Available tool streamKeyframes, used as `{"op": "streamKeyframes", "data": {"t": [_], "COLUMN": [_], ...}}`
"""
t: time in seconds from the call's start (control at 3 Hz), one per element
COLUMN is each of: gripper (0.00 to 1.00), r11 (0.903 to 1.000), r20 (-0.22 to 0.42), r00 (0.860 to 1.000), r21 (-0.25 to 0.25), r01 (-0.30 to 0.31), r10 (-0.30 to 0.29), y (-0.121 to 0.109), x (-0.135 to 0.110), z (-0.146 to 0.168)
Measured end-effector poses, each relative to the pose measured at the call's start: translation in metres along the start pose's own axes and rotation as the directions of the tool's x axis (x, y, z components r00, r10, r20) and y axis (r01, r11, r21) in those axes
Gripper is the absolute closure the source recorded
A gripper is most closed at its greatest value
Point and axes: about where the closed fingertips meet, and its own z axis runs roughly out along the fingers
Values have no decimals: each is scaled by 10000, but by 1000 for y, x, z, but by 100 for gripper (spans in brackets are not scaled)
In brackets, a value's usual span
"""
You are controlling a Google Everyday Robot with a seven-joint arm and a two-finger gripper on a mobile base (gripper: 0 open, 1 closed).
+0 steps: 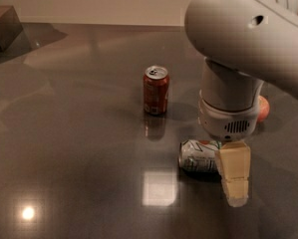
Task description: Knock 7up can over
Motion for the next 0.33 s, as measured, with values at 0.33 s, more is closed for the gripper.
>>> {"op": "streamKeyframes", "data": {"t": [0.33], "gripper": [0], "r11": [10000], "r20": [1], "r00": [10000], "r21": [1], "r01": [0], "r10": [0], "y": [0], "x": [0], "z": [0]}}
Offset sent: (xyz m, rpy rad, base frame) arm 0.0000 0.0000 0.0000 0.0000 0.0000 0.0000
